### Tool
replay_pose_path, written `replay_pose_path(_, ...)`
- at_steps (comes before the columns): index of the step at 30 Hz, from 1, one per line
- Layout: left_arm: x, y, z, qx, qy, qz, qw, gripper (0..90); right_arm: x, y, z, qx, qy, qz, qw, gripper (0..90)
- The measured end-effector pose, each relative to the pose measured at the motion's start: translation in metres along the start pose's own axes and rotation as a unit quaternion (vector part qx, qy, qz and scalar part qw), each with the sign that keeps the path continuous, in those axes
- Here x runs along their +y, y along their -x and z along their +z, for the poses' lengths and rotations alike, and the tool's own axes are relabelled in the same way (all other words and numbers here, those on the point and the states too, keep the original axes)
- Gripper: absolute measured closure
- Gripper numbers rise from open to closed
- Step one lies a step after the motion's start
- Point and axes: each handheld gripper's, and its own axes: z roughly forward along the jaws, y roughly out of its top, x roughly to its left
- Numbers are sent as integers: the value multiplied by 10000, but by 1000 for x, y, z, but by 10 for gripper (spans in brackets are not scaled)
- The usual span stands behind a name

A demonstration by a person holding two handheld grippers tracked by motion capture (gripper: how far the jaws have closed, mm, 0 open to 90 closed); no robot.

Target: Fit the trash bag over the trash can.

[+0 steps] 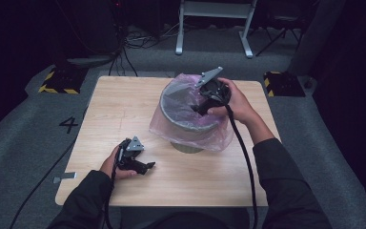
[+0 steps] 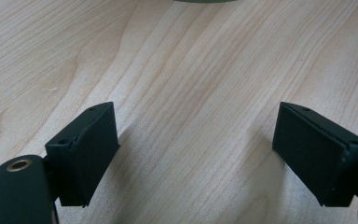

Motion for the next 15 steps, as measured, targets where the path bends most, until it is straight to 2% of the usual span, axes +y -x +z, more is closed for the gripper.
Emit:
replay_pose_path(2,0,0,0,7,0,7,10000,140,-4,3,-8,-14,252,173,9995,229)
replay_pose_path(3,0,0,0,6,-1,7,10000,140,-7,5,-14,68,356,308,9989,232)
replay_pose_path(9,0,0,0,0,1,0,10000,140,-23,7,-38,100,783,371,9962,226)
replay_pose_path(15,0,0,0,0,1,-1,10000,140,-39,7,-52,101,996,421,9941,220)
